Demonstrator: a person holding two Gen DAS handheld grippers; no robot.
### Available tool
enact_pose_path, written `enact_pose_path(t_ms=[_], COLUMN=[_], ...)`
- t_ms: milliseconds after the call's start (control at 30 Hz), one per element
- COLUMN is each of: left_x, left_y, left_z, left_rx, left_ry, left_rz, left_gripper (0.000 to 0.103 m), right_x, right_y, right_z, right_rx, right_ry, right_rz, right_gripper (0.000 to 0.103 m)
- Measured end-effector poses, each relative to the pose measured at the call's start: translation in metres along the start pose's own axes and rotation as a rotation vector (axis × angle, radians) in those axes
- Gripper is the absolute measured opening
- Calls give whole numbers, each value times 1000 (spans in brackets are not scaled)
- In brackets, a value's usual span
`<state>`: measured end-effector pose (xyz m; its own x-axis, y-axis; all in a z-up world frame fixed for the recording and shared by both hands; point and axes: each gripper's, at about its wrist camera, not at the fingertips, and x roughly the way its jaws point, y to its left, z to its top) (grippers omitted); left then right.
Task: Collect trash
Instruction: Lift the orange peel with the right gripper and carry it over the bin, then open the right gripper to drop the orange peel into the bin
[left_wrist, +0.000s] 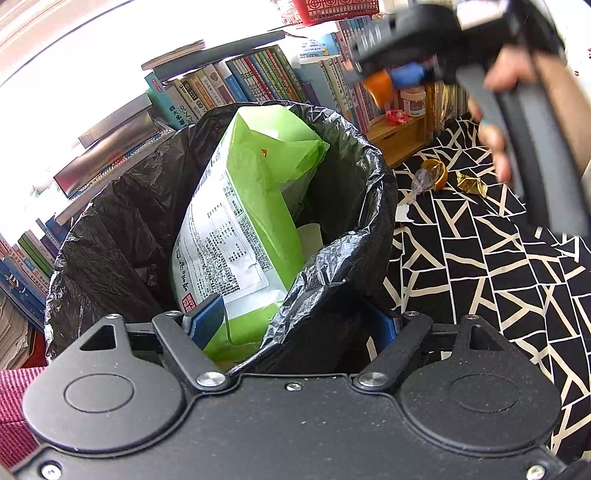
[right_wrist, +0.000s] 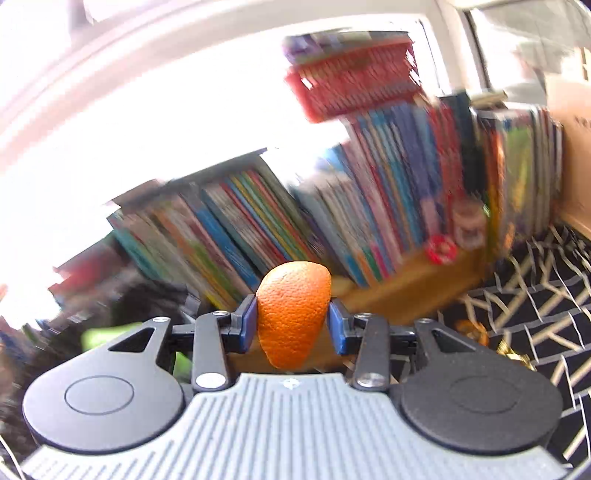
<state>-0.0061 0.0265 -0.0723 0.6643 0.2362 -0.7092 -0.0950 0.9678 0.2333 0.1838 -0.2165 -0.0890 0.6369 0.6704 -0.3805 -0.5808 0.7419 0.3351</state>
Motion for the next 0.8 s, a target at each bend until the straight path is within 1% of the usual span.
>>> enact_pose_path(t_ms=[100,233,333,433,567,800], left_x=[0,0,0,0,0,0], left_y=[0,0,0,0,0,0], left_z=[0,0,0,0,0,0], left_rx=[0,0,0,2,1,3], left_ry=[0,-2,-1,-2,-2,-2], left_rz=[0,0,0,0,0,0], left_gripper=[80,80,80,80,80,80], right_x=[-14,-27,-37,-43,-41,-35], right_y=[12,34,54,71,83,83], right_z=[11,18,14,6,-3,-11], right_rx=[-15,-62,-103,-152,-180,-186], right_ry=[-31,-45,-44,-31,8,60], right_rz=[85,208,315,389,443,470], right_gripper=[46,47,47,47,47,50])
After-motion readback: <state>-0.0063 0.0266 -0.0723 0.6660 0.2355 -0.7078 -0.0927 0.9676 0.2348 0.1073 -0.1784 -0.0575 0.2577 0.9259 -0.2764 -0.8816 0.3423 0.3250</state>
